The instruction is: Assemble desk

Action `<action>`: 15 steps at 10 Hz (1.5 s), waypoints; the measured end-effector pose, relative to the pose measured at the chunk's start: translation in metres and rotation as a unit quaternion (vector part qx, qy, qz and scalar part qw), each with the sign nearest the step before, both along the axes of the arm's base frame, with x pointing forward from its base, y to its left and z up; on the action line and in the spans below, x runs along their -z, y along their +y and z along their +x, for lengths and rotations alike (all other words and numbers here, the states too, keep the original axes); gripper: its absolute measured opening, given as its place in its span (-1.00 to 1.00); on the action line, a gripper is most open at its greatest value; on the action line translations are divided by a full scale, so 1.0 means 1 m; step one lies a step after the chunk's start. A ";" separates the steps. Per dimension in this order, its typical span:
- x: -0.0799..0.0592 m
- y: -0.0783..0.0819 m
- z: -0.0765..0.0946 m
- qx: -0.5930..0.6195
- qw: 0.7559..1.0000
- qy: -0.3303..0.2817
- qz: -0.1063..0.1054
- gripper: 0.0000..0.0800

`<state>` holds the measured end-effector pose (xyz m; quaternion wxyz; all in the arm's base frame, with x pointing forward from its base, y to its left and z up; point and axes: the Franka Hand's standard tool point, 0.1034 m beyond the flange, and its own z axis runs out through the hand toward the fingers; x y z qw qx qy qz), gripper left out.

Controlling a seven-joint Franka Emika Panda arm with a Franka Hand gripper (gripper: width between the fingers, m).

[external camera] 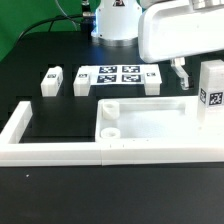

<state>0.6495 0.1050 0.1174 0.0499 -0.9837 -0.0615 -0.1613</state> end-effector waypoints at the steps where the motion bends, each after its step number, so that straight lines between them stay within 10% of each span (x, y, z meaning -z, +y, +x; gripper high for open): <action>1: 0.000 0.000 -0.004 0.000 0.999 0.053 0.000 0.62; 6: 0.003 -0.001 -0.006 0.024 0.992 0.124 0.006 0.59; 8: 0.003 0.001 -0.007 0.099 0.986 0.134 0.023 -0.29; 10: 0.004 0.000 -0.006 0.176 0.974 0.140 0.038 -0.28; 12: 0.004 -0.001 -0.006 0.292 0.944 0.143 0.057 -0.28; 15: 0.006 -0.006 -0.008 0.515 0.838 0.143 0.113 -0.28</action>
Offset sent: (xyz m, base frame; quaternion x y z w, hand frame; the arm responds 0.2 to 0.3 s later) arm -0.0090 -0.0089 -0.0103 -0.0093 -0.0769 -0.0135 0.9969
